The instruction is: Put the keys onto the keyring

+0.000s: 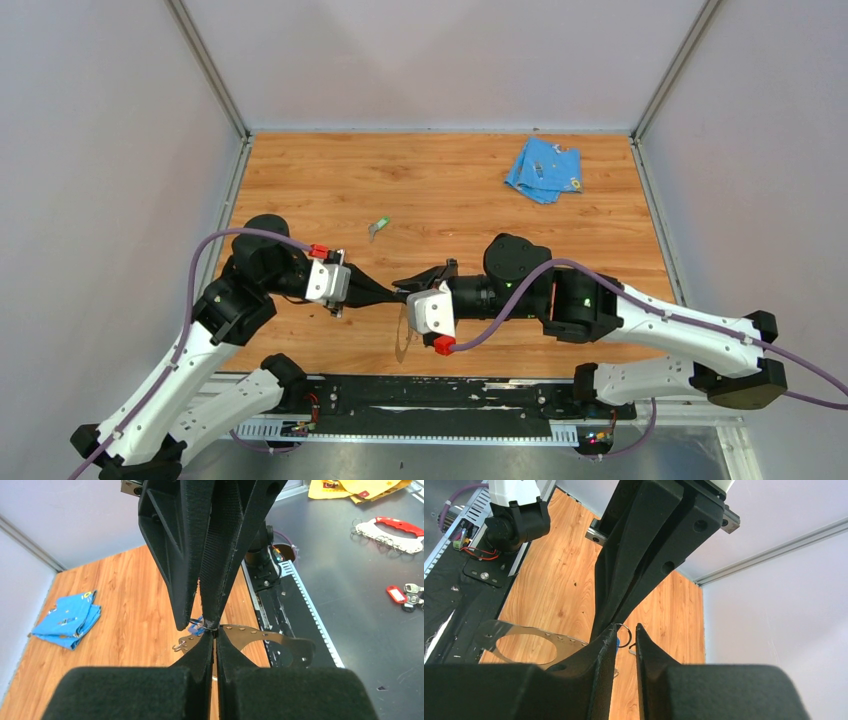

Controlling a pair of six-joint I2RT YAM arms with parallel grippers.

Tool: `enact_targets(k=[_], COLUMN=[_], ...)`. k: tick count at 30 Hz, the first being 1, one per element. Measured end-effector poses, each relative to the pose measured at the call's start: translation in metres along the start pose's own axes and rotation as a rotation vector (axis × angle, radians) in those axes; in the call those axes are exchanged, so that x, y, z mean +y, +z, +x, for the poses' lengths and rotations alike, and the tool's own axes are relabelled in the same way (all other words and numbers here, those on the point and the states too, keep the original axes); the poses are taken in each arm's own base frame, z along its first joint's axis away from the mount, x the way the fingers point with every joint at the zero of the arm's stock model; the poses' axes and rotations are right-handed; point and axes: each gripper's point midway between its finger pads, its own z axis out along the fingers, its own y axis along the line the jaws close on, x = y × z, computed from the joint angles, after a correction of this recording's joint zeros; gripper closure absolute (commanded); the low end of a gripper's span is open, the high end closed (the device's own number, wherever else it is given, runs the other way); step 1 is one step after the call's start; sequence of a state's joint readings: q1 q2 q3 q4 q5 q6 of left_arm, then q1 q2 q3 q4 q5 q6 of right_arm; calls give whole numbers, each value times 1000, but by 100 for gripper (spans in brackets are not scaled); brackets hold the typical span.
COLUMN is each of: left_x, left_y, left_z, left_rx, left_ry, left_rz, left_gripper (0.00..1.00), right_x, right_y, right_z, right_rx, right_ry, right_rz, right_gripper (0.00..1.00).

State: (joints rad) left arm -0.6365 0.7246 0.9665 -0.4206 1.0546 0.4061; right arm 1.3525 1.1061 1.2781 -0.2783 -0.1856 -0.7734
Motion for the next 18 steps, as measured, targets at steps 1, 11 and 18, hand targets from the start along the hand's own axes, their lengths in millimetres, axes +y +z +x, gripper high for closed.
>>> enact_targets(k=[1,11,18], left_x=[0,3,1], left_y=[0,2,2], left_z=[-1,-8,-13], left_rx=[-3,-34,-65], left_ry=[4,35,70], left_rz=[-1,-1,2], left_gripper=[100,100,100], right_x=[-1,-6,-5], right_y=[0,-5,-7], right_z=[-1,-7,-13], right_rx=[0,20,38], right_ry=[1,13,37], right_rz=[1,-17,-90], right_gripper=[75,69,67])
